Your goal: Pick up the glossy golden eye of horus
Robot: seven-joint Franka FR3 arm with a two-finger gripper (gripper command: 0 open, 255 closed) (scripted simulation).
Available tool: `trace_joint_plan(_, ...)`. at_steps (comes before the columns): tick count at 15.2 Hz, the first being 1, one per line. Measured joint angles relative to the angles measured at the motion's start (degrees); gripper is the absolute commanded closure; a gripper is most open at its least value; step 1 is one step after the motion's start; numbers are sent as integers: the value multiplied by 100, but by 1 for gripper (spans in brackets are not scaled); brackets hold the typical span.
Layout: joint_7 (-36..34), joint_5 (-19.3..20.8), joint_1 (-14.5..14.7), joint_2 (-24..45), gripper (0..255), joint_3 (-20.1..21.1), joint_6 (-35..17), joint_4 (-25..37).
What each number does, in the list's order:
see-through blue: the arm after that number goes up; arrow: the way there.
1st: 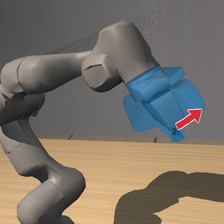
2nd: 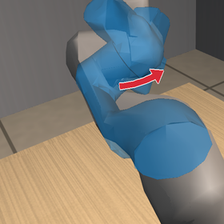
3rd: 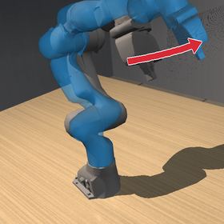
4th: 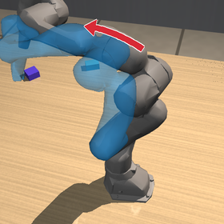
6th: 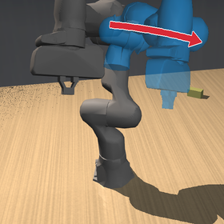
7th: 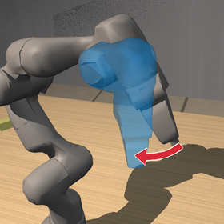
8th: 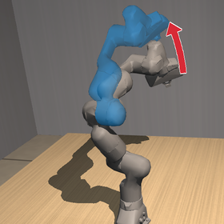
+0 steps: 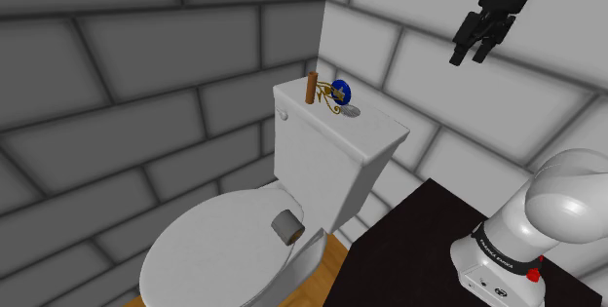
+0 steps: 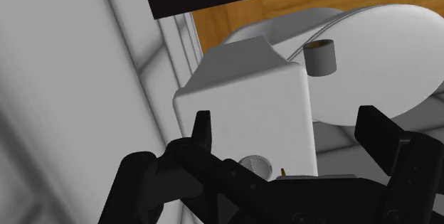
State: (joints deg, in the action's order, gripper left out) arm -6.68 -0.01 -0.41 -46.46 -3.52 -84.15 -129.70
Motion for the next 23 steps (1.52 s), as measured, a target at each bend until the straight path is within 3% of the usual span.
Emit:
trace_joint_plan(3, 18, -6, 27, 209, 0, 9, -187, 5)
trace_joint_plan(14, 310, -13, 212, 2278, 0, -12, -1682, 451)
trace_joint_plan(23, 499, -62, 338, 4194, 0, 47, -2472, 1481)
